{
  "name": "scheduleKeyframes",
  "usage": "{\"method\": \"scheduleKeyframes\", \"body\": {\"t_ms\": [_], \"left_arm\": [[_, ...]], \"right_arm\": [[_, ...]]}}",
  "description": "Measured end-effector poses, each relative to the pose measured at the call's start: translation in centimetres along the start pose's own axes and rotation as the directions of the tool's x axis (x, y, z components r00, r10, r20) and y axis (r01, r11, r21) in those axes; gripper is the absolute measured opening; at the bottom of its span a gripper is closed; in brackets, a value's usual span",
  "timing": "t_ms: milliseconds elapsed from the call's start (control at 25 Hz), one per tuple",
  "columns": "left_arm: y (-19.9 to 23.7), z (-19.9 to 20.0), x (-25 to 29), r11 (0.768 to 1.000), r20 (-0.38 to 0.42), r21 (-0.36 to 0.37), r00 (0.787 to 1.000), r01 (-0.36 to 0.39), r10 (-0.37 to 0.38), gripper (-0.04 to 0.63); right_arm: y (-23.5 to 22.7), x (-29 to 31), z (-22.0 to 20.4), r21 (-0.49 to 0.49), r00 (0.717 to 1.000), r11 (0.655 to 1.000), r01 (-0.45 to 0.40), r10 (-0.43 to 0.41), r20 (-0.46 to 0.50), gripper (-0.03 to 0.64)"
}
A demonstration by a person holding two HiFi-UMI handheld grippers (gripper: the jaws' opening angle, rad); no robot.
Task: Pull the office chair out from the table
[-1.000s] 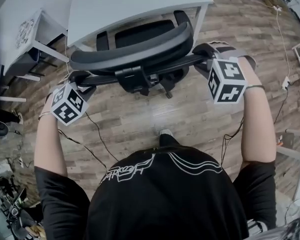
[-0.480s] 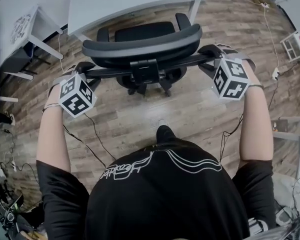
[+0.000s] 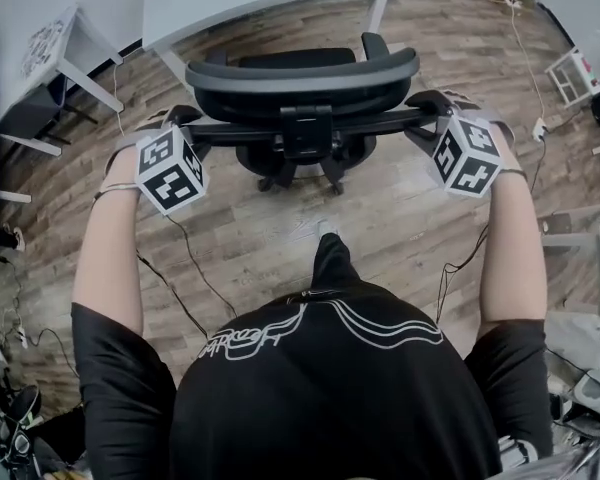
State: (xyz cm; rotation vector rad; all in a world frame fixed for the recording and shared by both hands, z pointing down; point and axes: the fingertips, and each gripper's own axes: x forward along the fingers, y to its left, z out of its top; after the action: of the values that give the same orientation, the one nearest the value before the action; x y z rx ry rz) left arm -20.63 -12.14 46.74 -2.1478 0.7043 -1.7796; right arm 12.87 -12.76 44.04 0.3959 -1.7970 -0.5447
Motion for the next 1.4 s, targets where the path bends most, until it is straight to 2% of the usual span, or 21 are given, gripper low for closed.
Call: {"method": "scheduleKeyframes", "body": {"t_ms": [160, 440, 640, 1080, 1240, 1400], "left_arm": [[-2.6, -0.2, -1.5, 0.999, 0.011, 0.035, 1.000, 0.004, -0.004, 0.181], [-10.8, -0.5, -3.4, 0.995, 0.004, 0.095, 1.000, -0.023, 0.023, 0.181], [-10.8, -0.7, -5.3, 0.989, -0.003, 0.142, 0.999, -0.033, 0.034, 0.173], [-12.0, -0.4, -7.2, 0.991, 0.013, 0.132, 1.000, -0.006, 0.004, 0.173], [-11.6, -0.2, -7.8, 0.993, 0.064, 0.119, 0.998, -0.022, 0.014, 0.173], [-11.3, 0.2, -8.2, 0.992, 0.161, 0.079, 0.983, -0.101, 0.087, 0.184]], "right_arm": [[3.1, -2.1, 0.5, 0.016, 1.000, 1.000, 0.015, -0.015, -0.005, 0.187], [12.1, -5.0, 0.3, 0.032, 0.999, 0.998, 0.048, -0.048, -0.001, 0.189], [12.4, -7.1, 1.3, 0.050, 0.999, 0.998, 0.045, -0.044, -0.007, 0.192], [13.7, -9.4, 1.8, 0.081, 0.999, 0.996, 0.036, -0.034, -0.026, 0.196], [13.3, -9.6, 2.0, 0.103, 0.999, 0.994, 0.028, -0.024, -0.038, 0.196], [13.2, -9.4, 2.1, 0.131, 0.996, 0.988, 0.081, -0.076, -0.045, 0.213]]}}
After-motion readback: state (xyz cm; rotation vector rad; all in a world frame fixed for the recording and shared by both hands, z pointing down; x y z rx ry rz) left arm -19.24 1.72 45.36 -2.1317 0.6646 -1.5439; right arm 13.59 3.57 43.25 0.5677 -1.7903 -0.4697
